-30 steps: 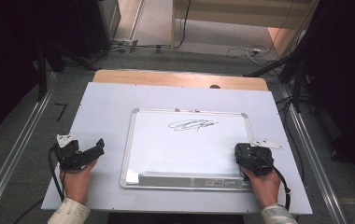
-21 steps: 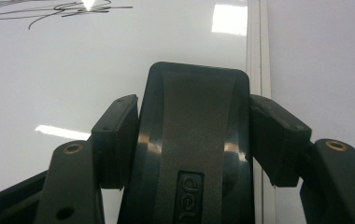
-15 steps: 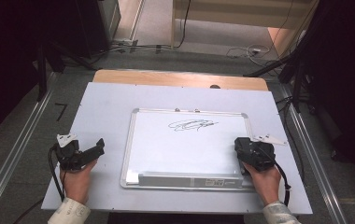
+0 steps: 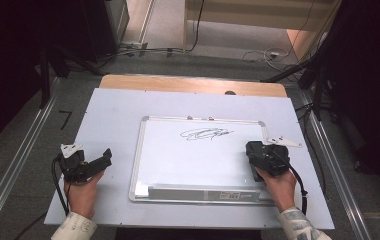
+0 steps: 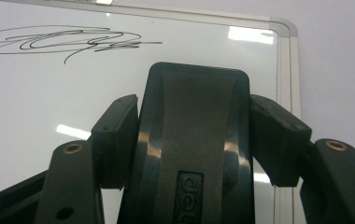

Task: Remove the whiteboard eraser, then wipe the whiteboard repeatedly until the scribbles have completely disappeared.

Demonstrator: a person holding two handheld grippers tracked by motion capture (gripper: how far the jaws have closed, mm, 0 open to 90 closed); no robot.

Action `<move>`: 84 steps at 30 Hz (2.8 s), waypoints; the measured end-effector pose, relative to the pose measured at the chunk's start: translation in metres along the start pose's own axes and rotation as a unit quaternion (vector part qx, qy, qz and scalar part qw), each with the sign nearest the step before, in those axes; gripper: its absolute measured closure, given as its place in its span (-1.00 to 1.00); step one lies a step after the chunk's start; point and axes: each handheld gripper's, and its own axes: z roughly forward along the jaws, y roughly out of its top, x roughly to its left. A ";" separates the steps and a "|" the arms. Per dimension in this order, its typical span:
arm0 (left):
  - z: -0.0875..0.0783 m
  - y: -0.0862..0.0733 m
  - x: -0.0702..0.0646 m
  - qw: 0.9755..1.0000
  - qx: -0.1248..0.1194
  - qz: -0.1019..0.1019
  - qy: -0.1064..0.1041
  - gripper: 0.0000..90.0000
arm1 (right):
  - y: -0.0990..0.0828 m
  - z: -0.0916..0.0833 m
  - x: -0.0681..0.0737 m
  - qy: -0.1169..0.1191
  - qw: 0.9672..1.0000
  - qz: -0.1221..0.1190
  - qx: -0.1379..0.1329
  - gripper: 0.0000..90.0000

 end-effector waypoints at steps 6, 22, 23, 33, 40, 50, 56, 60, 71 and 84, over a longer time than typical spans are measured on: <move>0.000 0.000 0.000 1.000 0.001 0.000 -0.001 -0.86 | 0.008 0.005 0.004 0.005 1.000 -0.004 0.000 -0.21; 0.000 0.000 0.002 1.000 0.000 -0.003 -0.001 -0.86 | 0.031 0.025 0.019 0.014 1.000 -0.017 0.002 -0.21; 0.000 0.000 0.002 1.000 0.000 -0.003 -0.001 -0.86 | 0.031 0.026 0.020 0.015 1.000 -0.016 0.002 -0.21; 0.000 0.000 0.001 1.000 -0.002 -0.003 -0.001 -0.86 | 0.034 0.034 0.021 0.019 1.000 -0.013 0.006 -0.21; 0.000 0.000 0.001 1.000 -0.001 -0.003 -0.002 -0.86 | 0.037 0.039 0.019 0.017 1.000 -0.012 0.009 -0.21; 0.000 0.000 0.002 1.000 -0.001 -0.003 -0.002 -0.86 | 0.041 0.050 0.018 0.011 1.000 -0.011 0.013 -0.21; 0.000 0.000 0.002 1.000 0.000 -0.002 -0.002 -0.86 | 0.044 0.059 0.013 -0.001 1.000 -0.014 0.022 -0.21; 0.000 0.000 0.002 1.000 0.000 -0.003 -0.003 -0.86 | 0.049 0.063 0.012 -0.007 0.999 -0.020 0.024 -0.21; 0.000 0.000 0.003 1.000 0.000 -0.002 -0.003 -0.86 | 0.051 0.079 0.008 -0.012 0.999 -0.023 0.037 -0.21; 0.000 0.000 0.003 1.000 0.000 -0.002 -0.003 -0.86 | 0.051 0.086 0.009 -0.014 0.999 -0.027 0.043 -0.19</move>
